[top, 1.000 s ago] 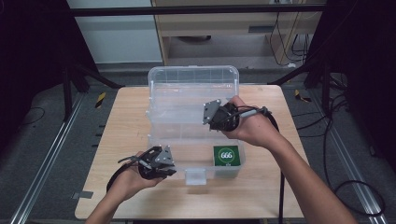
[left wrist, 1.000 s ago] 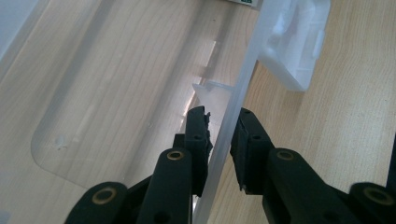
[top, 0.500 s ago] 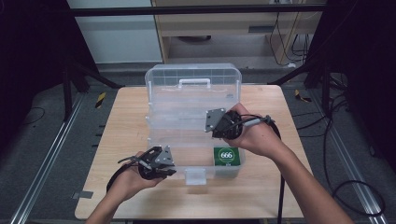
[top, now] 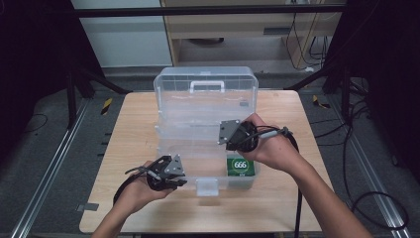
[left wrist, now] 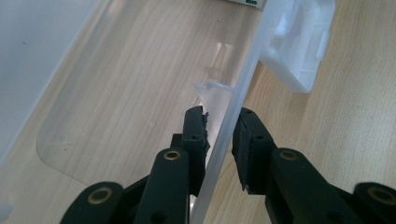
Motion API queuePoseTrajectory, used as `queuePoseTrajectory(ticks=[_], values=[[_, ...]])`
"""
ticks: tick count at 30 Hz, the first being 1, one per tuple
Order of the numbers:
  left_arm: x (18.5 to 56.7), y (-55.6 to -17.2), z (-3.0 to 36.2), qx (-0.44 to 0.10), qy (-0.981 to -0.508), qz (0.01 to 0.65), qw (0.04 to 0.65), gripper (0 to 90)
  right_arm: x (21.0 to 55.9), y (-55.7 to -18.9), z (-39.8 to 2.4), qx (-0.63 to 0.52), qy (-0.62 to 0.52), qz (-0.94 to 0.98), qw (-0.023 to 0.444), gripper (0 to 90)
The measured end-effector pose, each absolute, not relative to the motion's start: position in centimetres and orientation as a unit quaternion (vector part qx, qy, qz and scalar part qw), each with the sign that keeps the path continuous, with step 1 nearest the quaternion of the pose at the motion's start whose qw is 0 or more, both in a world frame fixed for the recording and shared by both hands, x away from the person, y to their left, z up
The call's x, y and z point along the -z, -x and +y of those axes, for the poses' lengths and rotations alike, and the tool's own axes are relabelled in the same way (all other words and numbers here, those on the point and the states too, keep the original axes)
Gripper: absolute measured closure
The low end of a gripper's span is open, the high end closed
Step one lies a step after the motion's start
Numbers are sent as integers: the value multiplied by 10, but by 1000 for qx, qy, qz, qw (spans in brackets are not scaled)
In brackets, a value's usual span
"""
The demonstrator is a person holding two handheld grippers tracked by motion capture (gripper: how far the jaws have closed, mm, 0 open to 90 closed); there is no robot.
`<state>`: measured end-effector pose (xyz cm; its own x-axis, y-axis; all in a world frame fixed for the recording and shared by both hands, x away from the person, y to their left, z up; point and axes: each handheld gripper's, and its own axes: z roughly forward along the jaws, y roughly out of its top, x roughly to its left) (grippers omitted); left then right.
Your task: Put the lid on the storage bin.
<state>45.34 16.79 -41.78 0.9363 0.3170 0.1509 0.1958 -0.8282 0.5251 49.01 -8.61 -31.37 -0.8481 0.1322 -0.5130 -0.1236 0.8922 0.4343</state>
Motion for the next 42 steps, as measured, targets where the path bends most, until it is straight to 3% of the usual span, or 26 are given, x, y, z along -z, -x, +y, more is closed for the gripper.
queuePoseTrajectory(ticks=[12, 15, 20, 23, 26, 28, 31, 36, 42], values=[[419, -449, 170, -113, -942, 157, 273, 733, 319, -480, -91, -242, 1, 931, 273, 843], [412, -449, 175, -128, -935, 159, 290, 603, 319, -479, -92, -240, 1, 932, 273, 841], [393, -430, 193, -114, -917, 161, 348, 505, 320, -479, -92, -244, -1, 930, 275, 838], [382, -421, 201, -102, -904, 164, 382, 507, 320, -479, -92, -244, 1, 930, 275, 838], [363, -413, 216, -103, -883, 183, 421, 575, 321, -478, -92, -243, 1, 930, 275, 838], [350, -412, 224, -112, -880, 190, 421, 656, 322, -476, -92, -243, 3, 929, 279, 836], [328, -418, 239, -135, -878, 204, 411, 699, 322, -475, -93, -243, 4, 929, 280, 835], [303, -443, 264, -153, -854, 272, 416, 837, 324, -473, -93, -244, 5, 928, 283, 829], [292, -469, 277, -149, -817, 328, 451, 891, 325, -471, -92, -242, 4, 926, 289, 821]])
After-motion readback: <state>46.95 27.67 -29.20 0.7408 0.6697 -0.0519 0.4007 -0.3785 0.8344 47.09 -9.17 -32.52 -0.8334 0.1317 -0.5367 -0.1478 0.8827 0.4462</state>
